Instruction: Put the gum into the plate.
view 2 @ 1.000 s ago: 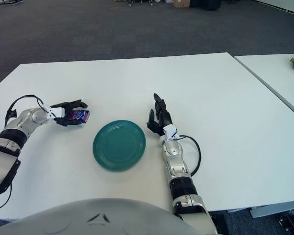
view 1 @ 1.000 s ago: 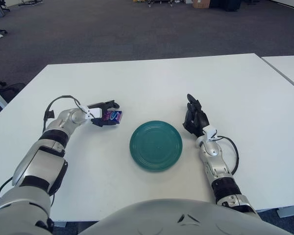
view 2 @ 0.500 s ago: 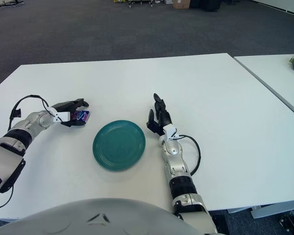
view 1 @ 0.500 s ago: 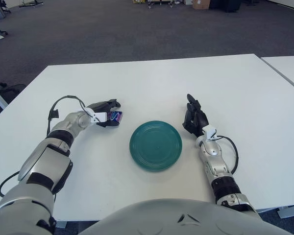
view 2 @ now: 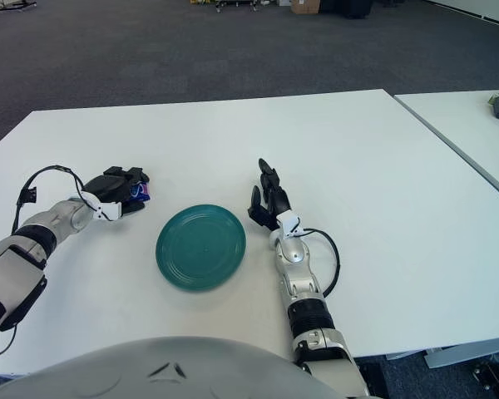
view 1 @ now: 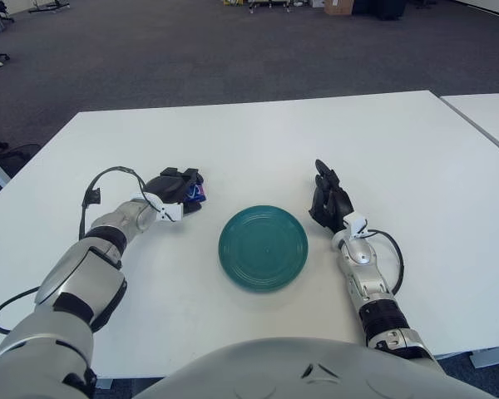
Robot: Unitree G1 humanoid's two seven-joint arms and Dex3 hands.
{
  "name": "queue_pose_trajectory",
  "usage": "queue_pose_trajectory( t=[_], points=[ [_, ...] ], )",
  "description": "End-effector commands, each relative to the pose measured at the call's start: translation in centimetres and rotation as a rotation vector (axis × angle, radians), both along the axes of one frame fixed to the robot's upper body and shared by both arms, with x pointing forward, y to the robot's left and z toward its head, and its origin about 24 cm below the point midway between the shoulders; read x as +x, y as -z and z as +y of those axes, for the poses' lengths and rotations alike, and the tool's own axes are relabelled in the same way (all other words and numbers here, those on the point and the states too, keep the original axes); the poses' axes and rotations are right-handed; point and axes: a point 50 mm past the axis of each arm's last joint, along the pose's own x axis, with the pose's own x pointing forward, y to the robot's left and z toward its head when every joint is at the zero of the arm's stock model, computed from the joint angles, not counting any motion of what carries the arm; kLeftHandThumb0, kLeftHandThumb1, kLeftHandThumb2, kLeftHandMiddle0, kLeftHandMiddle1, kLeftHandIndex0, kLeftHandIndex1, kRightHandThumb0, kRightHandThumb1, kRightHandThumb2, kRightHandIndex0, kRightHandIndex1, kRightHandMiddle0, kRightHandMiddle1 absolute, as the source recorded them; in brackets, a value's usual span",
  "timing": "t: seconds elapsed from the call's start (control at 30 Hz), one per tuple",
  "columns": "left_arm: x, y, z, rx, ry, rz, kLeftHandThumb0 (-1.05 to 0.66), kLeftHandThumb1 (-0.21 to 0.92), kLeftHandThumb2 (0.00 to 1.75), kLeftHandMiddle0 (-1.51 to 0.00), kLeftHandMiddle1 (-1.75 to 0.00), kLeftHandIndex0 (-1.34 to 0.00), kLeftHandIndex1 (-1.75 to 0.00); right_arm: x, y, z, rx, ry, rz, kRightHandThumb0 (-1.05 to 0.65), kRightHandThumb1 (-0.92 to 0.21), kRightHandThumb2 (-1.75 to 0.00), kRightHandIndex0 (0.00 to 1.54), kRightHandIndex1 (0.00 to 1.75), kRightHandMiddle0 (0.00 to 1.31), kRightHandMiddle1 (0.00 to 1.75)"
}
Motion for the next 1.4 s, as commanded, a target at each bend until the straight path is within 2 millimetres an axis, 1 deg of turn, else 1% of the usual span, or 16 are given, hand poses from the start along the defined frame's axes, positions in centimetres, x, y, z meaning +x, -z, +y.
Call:
queue_pose_trajectory(
  t=[0.0,0.13,0.23,0.33,0.47,0.6,0.7,0.8,0.87,0.9,1.0,1.03,1.1,1.2,1.27,1.37],
  points=[
    [-2.9,3.1,0.9,0.057,-0.04,0.15,-0.03,0.31,1.26,-0.54,-1.58,-0.52,-1.74,-1.8,2.9,-1.1,-0.011,0.04,0.174,-0.71,-0.92,-0.96,0.04,0.01,0.0,0.23],
    [-2.9,3.2,0.9,0.0,-0.102,0.158,-0.01,0.17,1.46,-0.65,-1.69,-0.57,-1.74,-1.8,2.9,-1.1,-0.011,0.043,0.174,-0.71,-0.92,-0.96,0.05,0.01,0.0,0.24],
    [-2.8,3.3,0.9,-0.073,-0.17,0.203,0.0,0.11,1.55,-0.71,-1.71,-0.6,-1.75,-1.7,2.9,-1.2,-0.013,0.043,0.174,-0.71,-0.92,-0.96,0.05,0.01,0.0,0.24],
    [-2.7,3.2,1.0,-0.099,-0.191,0.232,0.0,0.07,1.59,-0.75,-1.72,-0.62,-1.75,-1.6,2.8,-1.2,-0.013,0.041,0.173,-0.72,-0.92,-0.97,0.05,0.01,0.0,0.24],
    [-2.5,3.0,1.1,-0.106,-0.199,0.247,0.0,0.05,1.61,-0.78,-1.71,-0.62,-1.75,-1.6,2.8,-1.3,-0.015,0.04,0.172,-0.72,-0.92,-0.97,0.06,0.01,0.0,0.24],
    [-1.8,2.2,1.5,-0.113,-0.195,0.239,0.0,0.04,1.62,-0.8,-1.7,-0.62,-1.75,-1.6,2.8,-1.3,-0.016,0.039,0.172,-0.72,-0.92,-0.97,0.06,0.01,0.0,0.25],
    [-0.6,0.4,2.1,-0.133,-0.185,0.202,0.0,0.04,1.62,-0.81,-1.68,-0.61,-1.75,-1.6,2.8,-1.4,-0.017,0.04,0.177,-0.72,-0.92,-0.98,0.06,0.01,0.0,0.25],
    [0.1,-0.7,2.4,-0.155,-0.183,0.179,0.0,0.04,1.61,-0.83,-1.67,-0.61,-1.75,-1.6,2.8,-1.4,-0.016,0.04,0.178,-0.71,-0.92,-0.98,0.07,0.01,0.0,0.25],
    [0.9,-2.2,2.8,-0.195,-0.178,0.132,0.0,0.04,1.61,-0.83,-1.66,-0.61,-1.75,-1.6,2.8,-1.3,-0.016,0.04,0.178,-0.71,-0.92,-0.98,0.07,0.01,0.0,0.25],
    [1.4,-3.3,3.0,-0.223,-0.171,0.096,0.0,0.04,1.6,-0.83,-1.65,-0.6,-1.75,-1.6,2.8,-1.3,-0.018,0.038,0.177,-0.71,-0.92,-0.98,0.07,0.01,0.0,0.25],
    [2.3,-5.8,3.5,-0.286,-0.142,0.016,0.0,0.05,1.59,-0.83,-1.64,-0.6,-1.75,-1.7,2.8,-1.4,-0.023,0.035,0.177,-0.72,-0.92,-0.98,0.07,0.01,0.0,0.25],
    [2.6,-6.9,3.6,-0.315,-0.118,-0.025,0.0,0.05,1.58,-0.83,-1.64,-0.6,-1.75,-1.7,2.8,-1.4,-0.025,0.034,0.179,-0.72,-0.92,-0.98,0.07,0.01,0.0,0.25],
    [3.0,-8.6,3.5,-0.348,-0.078,-0.08,0.0,0.06,1.58,-0.82,-1.64,-0.59,-1.75,-1.6,2.9,-1.3,-0.027,0.034,0.181,-0.72,-0.92,-0.98,0.07,0.01,0.0,0.25],
    [3.1,-10.6,3.0,-0.371,-0.012,-0.151,0.0,0.07,1.56,-0.81,-1.63,-0.59,-1.75,-1.6,2.9,-1.3,-0.026,0.036,0.182,-0.72,-0.92,-0.98,0.07,0.01,0.0,0.25],
    [2.8,-12.0,2.7,-0.385,0.036,-0.209,0.0,0.08,1.55,-0.8,-1.64,-0.58,-1.75,-1.7,2.9,-1.2,-0.022,0.039,0.18,-0.71,-0.92,-0.98,0.07,0.01,0.0,0.25],
    [2.3,-13.2,2.1,-0.381,0.083,-0.265,0.0,0.09,1.55,-0.79,-1.65,-0.58,-1.75,-1.7,2.9,-1.2,-0.019,0.039,0.18,-0.71,-0.92,-0.97,0.07,0.01,0.0,0.25]
  ],
)
